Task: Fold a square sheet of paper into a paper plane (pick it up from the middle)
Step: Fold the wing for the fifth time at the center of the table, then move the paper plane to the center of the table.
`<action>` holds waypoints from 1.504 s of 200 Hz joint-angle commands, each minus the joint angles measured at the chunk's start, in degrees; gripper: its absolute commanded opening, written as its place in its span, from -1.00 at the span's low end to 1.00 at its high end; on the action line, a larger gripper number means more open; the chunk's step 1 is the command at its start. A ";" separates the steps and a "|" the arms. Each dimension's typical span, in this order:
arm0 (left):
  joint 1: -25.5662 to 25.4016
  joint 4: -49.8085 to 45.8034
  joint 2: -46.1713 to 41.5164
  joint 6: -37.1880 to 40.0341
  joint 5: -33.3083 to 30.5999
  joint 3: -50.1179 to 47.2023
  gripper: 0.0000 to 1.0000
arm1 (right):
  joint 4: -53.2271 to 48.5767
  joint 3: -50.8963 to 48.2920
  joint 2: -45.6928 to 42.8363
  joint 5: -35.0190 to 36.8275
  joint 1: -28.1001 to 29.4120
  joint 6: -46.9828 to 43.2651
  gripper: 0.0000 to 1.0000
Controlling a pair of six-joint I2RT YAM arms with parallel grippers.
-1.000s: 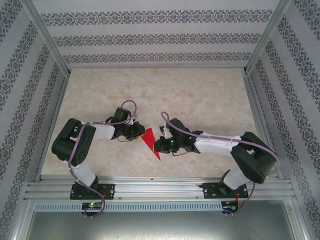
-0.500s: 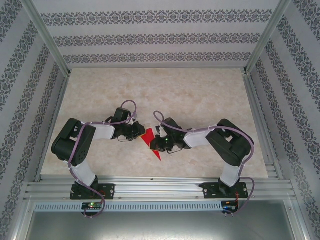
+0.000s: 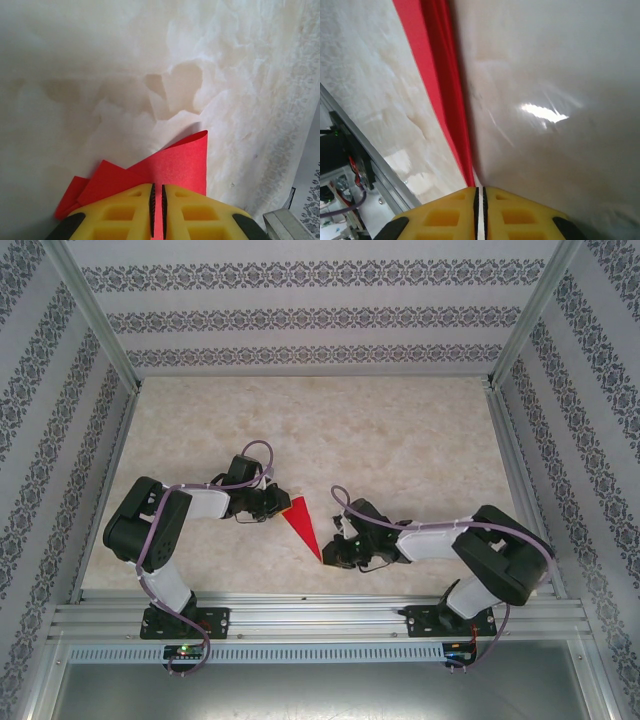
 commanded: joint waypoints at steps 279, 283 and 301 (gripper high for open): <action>-25.09 -61.01 4.75 -6.34 -42.87 33.77 0.35 | 0.04 2.61 -7.69 14.48 -6.07 -2.42 -0.05; -25.00 -60.57 3.77 -6.35 -42.75 32.87 0.31 | 0.30 3.11 -7.13 13.91 -5.89 -2.58 -0.05; -24.82 -57.83 -0.75 -6.77 -42.69 28.61 0.14 | 0.66 5.18 -4.54 12.79 -4.88 -3.44 -0.05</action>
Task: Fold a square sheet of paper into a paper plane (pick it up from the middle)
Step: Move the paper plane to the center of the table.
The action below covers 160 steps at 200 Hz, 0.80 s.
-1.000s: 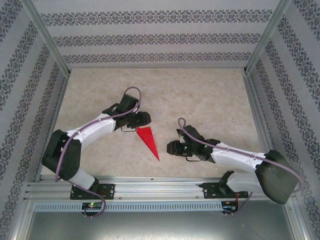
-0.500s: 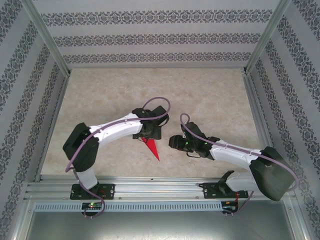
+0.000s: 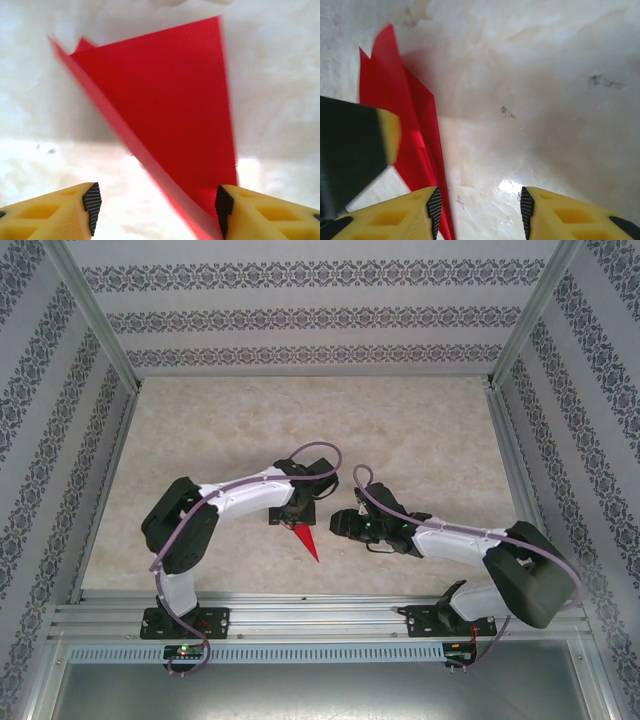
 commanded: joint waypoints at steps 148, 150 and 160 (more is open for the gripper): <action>2.97 9.42 -12.68 -1.89 1.34 -14.14 -0.50 | 5.55 12.78 18.09 -12.71 4.01 -4.33 -0.03; 2.99 9.45 -12.71 -1.89 1.36 -14.15 -0.49 | 5.68 12.84 18.16 -12.79 4.06 -4.28 -0.03; 3.02 9.48 -12.91 -1.81 1.37 -14.29 -0.49 | 6.29 12.86 18.40 -13.37 4.13 -4.28 -0.04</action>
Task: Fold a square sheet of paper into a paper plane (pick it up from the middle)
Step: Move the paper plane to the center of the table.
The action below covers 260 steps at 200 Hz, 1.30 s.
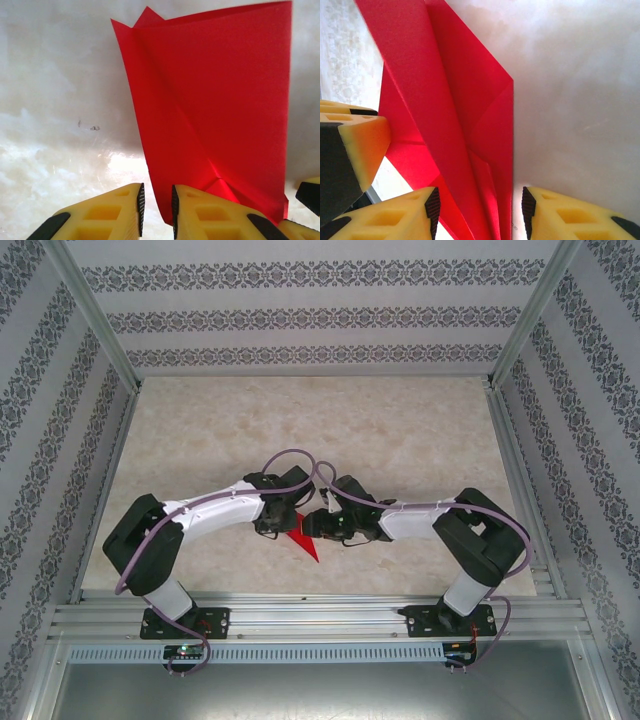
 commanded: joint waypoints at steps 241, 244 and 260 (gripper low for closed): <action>1.03 3.02 -2.39 -1.01 0.46 -1.89 -0.49 | -1.95 5.01 5.67 1.13 3.81 -5.19 -0.43; 1.03 3.02 -2.48 -1.01 0.42 -1.93 -0.49 | -2.07 5.01 5.62 1.27 3.87 -5.25 -0.45; 1.03 3.09 -2.58 -0.92 0.58 -1.94 -0.49 | -3.88 5.55 5.57 2.37 4.02 -5.79 -0.52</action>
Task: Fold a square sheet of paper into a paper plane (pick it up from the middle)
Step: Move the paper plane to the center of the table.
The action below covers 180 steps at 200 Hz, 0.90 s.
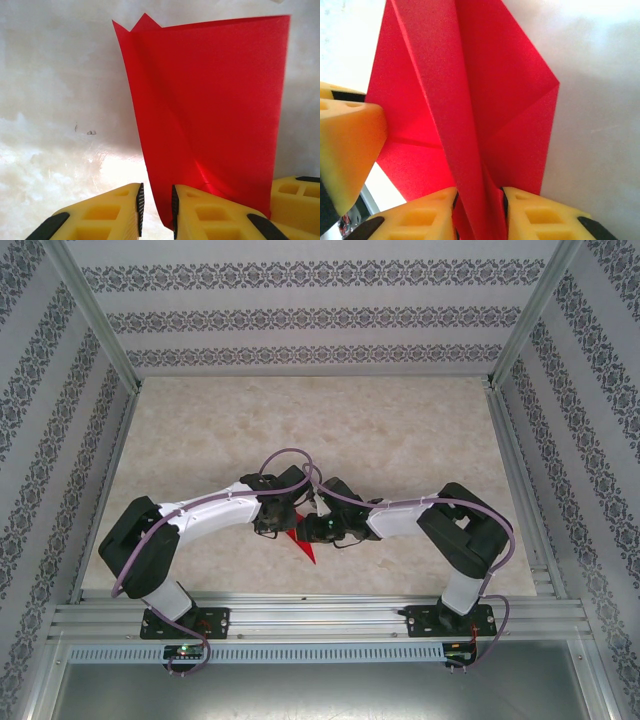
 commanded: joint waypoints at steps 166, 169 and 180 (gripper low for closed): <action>1.45 4.12 -22.67 -3.84 -8.95 -8.50 -0.30 | -38.03 16.61 -7.88 34.75 -0.64 -8.34 -0.84; 1.53 4.15 -23.01 -4.02 -9.05 -8.77 -0.30 | -38.50 17.21 -7.37 34.98 -0.73 -8.46 -0.84; 1.83 4.22 -24.09 -4.39 -9.22 -9.56 -0.29 | -39.86 19.01 -5.19 35.75 -1.05 -8.51 -0.83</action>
